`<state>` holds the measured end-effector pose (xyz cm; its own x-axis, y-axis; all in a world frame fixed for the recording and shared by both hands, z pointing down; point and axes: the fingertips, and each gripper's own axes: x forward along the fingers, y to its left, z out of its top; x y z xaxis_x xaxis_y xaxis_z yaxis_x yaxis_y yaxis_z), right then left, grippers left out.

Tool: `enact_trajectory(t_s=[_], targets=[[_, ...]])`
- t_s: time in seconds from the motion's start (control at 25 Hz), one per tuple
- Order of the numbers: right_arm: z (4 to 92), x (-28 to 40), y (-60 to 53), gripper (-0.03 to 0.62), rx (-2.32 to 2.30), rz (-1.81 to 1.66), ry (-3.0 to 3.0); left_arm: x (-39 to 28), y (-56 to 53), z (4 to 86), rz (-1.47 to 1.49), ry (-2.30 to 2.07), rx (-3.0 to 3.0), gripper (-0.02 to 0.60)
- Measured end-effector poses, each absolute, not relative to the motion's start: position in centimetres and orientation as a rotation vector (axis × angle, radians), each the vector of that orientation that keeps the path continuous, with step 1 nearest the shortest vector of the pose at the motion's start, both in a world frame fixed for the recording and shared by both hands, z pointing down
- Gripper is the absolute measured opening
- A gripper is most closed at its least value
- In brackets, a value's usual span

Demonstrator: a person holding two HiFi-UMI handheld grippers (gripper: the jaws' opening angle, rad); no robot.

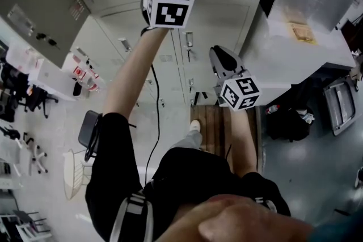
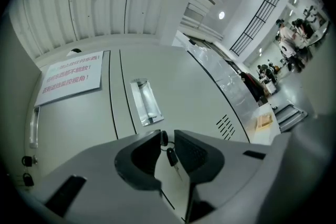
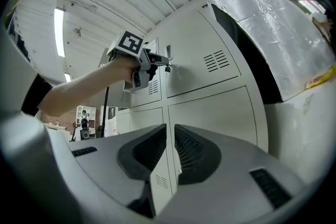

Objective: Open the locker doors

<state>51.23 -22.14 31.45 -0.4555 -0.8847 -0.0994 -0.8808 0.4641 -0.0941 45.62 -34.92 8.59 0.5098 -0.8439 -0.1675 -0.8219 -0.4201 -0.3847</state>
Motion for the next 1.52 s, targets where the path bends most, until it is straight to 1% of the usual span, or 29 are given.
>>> enact_trajectory(t_s=[0.36,0.88,1.2,1.52], targets=[[31.8,51.1,-22.4,0.046,-1.54,-0.061,2.581,45.8,-35.1,8.2,-0.167,1.335,-2.247,0.064],[32.5,50.9,-22.4,0.046,-1.532,-0.087,2.597,46.0,-35.0,8.7,-0.416,1.177,-2.02,0.041],[33.0,51.6,-22.2,0.046,-1.541,-0.106,2.588,46.4,-34.9,9.2,-0.605,1.071,-1.76,0.025],[33.5,51.8,-22.3,0.046,-1.534,-0.144,2.584,46.6,-35.2,9.9,-0.85,0.857,-1.488,0.025]])
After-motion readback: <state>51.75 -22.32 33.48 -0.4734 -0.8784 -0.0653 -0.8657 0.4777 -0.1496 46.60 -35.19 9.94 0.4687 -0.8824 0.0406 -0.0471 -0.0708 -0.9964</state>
